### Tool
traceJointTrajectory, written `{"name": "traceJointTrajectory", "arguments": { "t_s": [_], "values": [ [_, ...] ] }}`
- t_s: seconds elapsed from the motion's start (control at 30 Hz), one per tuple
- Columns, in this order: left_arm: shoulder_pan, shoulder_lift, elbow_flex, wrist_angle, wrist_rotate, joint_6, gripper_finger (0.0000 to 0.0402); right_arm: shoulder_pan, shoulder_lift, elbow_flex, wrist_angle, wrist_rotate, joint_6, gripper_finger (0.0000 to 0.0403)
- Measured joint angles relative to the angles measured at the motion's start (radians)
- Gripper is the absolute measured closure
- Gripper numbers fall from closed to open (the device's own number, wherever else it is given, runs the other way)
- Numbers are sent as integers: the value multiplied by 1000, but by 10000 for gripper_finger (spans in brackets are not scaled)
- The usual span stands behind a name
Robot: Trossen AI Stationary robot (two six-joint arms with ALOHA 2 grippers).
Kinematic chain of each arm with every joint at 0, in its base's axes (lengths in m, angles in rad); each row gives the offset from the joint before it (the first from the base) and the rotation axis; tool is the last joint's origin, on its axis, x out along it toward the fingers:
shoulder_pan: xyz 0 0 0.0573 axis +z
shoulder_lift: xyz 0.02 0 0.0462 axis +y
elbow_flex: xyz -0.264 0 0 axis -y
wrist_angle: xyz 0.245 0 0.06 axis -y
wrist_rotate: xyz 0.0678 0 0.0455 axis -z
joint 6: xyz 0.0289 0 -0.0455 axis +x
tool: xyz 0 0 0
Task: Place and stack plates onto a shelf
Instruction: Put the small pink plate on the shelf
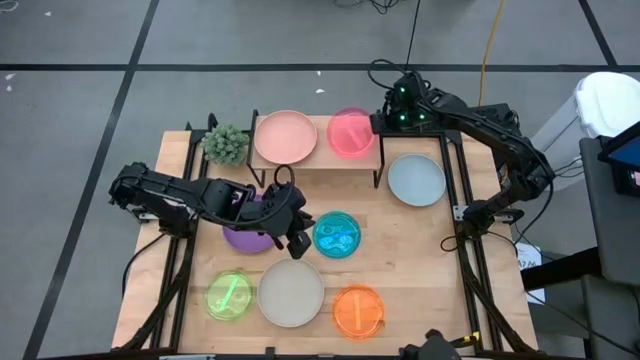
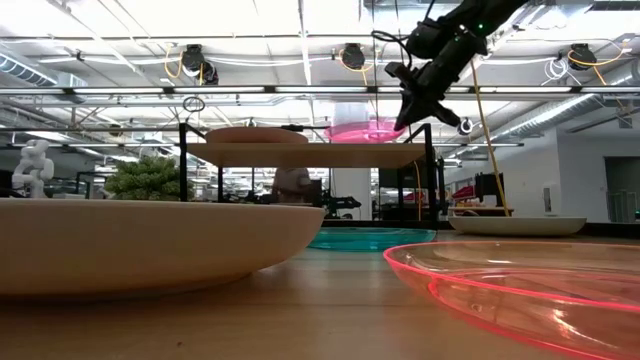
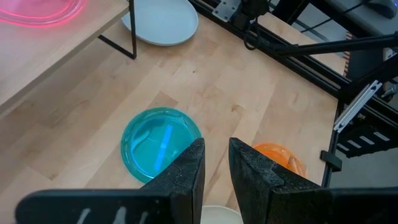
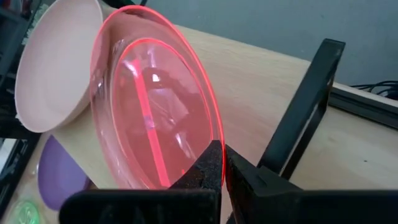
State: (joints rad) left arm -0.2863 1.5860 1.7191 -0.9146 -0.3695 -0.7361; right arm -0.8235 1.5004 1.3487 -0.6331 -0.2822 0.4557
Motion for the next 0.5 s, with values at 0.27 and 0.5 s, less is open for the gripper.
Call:
{"name": "traceJointTrajectory", "arguments": {
  "t_s": [0.27, 0.5],
  "values": [
    [0, 0, 0, 0, 0, 18, 325, 0, 0, 0, 40, -1, -34, 403],
    [0, 0, 0, 0, 0, 27, 325, 0, 0, 0, 40, -2, -50, 403]
  ]
}}
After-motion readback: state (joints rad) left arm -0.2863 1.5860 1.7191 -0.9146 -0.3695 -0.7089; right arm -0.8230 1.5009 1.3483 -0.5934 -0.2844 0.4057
